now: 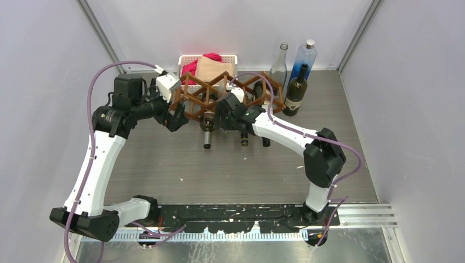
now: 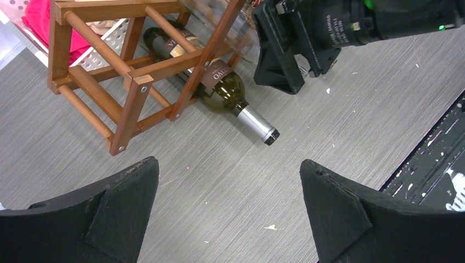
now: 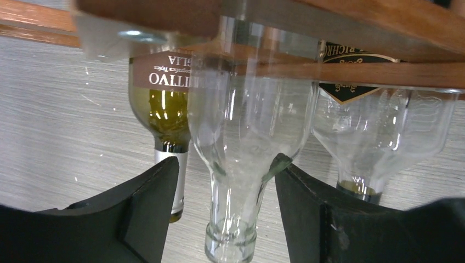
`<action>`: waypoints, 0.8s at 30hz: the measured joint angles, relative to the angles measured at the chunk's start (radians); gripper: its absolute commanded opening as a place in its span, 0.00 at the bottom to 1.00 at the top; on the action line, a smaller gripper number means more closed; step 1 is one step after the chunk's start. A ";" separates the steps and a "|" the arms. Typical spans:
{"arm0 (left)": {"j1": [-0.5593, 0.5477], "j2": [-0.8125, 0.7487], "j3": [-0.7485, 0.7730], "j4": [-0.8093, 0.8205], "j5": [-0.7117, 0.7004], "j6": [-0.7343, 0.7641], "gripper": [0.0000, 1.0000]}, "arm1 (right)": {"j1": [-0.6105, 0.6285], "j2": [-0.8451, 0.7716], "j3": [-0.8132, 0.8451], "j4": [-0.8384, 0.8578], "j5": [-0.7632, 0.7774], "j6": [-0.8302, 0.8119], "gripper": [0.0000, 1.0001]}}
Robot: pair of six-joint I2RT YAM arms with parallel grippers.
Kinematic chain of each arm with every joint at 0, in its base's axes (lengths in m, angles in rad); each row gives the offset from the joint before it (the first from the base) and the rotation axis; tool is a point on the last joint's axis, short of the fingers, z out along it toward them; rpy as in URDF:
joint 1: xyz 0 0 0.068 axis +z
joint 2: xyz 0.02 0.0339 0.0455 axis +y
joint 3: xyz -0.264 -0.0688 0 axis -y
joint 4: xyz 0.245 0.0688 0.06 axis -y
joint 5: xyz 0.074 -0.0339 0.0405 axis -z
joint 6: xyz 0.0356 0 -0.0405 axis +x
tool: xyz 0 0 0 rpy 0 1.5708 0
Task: Take the wine bottle off the wine rack
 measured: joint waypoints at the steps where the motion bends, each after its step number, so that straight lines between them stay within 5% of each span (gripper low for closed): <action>1: 0.000 0.000 0.000 0.000 0.000 0.000 1.00 | 0.000 0.011 0.000 0.008 0.000 0.001 0.69; 7: 0.000 -0.002 0.000 0.000 0.002 -0.005 1.00 | -0.002 0.053 0.002 0.016 0.016 0.001 0.58; 12: 0.000 -0.011 0.000 0.008 0.012 -0.009 1.00 | -0.008 0.076 0.003 0.042 0.038 0.005 0.32; 16: 0.000 -0.020 0.000 0.014 0.018 -0.008 1.00 | -0.012 0.076 0.001 0.057 0.050 0.016 0.03; 24: 0.000 -0.039 -0.020 0.039 0.018 0.022 1.00 | 0.008 -0.011 -0.147 0.178 0.029 0.053 0.01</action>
